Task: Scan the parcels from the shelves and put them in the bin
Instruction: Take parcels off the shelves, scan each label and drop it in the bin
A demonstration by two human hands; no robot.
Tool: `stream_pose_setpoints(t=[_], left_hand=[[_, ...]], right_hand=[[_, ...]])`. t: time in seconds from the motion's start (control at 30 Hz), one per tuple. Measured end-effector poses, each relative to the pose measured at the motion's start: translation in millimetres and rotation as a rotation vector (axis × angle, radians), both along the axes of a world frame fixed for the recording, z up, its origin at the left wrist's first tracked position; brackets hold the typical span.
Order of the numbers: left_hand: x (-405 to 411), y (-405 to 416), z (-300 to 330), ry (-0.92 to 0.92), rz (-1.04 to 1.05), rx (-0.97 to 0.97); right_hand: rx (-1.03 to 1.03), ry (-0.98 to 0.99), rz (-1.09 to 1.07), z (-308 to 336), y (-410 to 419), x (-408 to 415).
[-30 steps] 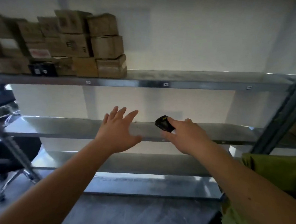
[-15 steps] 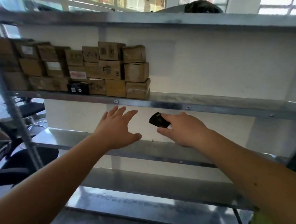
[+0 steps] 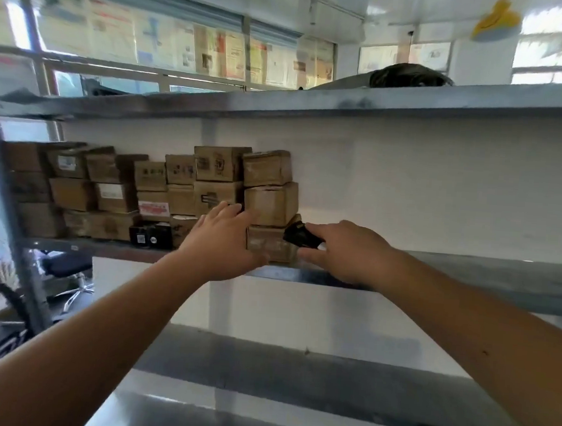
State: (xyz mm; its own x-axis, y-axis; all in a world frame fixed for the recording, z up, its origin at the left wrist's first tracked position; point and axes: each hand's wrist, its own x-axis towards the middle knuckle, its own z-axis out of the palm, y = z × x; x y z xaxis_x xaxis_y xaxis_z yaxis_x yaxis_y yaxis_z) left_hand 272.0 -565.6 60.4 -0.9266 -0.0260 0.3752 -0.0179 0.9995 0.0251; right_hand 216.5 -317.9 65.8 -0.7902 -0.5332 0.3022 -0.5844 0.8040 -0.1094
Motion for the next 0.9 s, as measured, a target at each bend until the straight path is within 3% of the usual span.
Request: stream_pose_setpoints(t=[0.27, 0.5, 0.77, 0.9], left_hand=[[-85, 10, 68, 0.035, 0.047, 0.156], [-156, 7, 105, 0.127, 0.069, 0.054], [-211, -1, 111, 0.019, 0.182, -0.026], [-221, -2, 110, 0.064, 0.167, -0.042]], right_hand=[[-0.073, 0.066, 0.046, 41, -6, -106], [-0.093, 0.122, 0.092, 58, -28, -182], [-0.065, 0.16, 0.087, 80, -50, -233], [-0.053, 0.144, 0.061, 84, -57, -252]])
